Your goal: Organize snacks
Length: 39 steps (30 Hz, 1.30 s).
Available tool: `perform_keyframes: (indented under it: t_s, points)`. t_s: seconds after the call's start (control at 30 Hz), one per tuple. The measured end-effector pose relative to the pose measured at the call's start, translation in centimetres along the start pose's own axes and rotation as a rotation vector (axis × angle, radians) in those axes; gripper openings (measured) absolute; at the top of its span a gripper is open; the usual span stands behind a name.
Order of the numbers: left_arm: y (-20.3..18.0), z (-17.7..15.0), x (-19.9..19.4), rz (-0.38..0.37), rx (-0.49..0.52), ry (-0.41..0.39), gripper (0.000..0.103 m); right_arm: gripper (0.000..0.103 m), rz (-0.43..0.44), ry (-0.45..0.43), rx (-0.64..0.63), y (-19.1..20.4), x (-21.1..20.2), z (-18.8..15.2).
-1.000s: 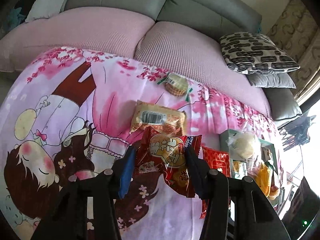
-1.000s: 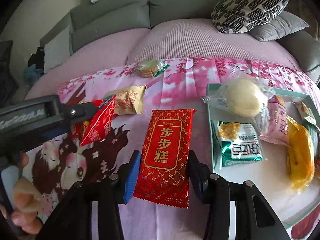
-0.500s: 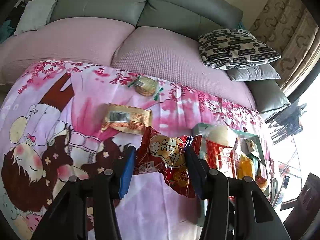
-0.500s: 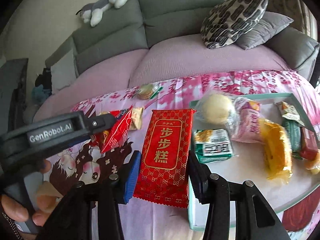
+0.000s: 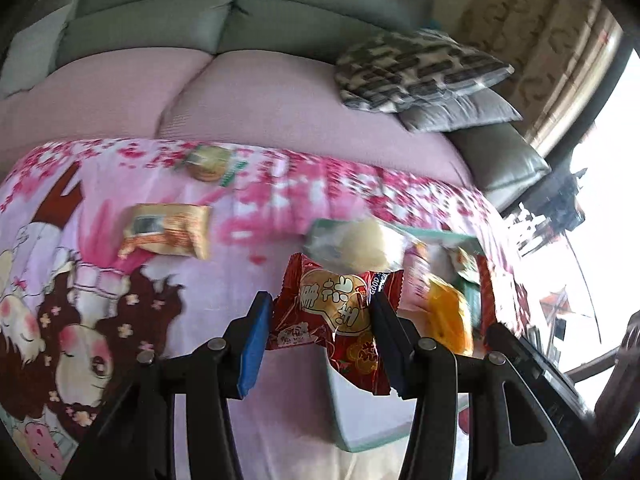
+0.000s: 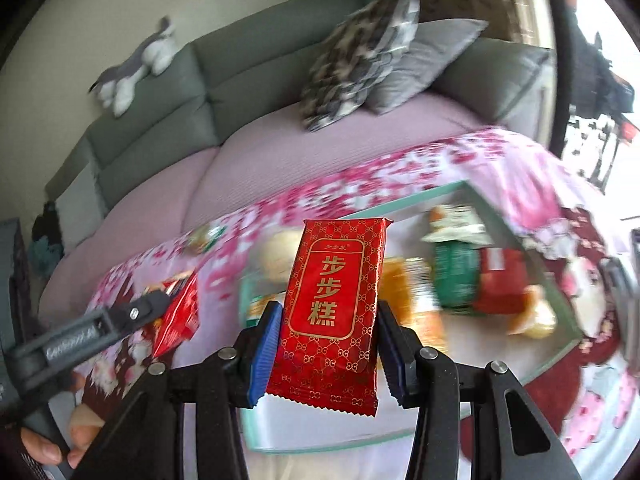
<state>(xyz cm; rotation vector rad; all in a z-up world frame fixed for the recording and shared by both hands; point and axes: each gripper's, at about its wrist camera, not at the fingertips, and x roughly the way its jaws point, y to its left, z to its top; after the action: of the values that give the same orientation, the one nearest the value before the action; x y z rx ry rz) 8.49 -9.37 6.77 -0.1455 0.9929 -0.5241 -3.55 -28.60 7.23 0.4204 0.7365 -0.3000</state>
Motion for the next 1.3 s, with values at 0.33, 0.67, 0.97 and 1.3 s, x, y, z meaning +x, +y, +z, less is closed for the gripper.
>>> perform_keyframes:
  t_s: [0.33,0.67,0.97,1.3]
  points:
    - [-4.7,-2.2,2.5,-0.032,0.114,0.067,0.052,0.049,-0.135,-0.026,0.091,-6.6,-1.6,0.6]
    - [-5.2,-3.5,5.0,0.004,0.135,0.117,0.052,0.049,-0.138,0.084,0.076,-7.2,1.7,-0.8]
    - [-7.0,-4.7,6.2,0.02,0.193,0.139,0.052,0.049,-0.137,0.129,0.071,-7.4,2.6,-1.3]
    - [-7.5,-5.1,6.3,0.043,0.21,0.15,0.052,0.049,-0.136,0.13,0.079,-7.8,2.3,-1.2]
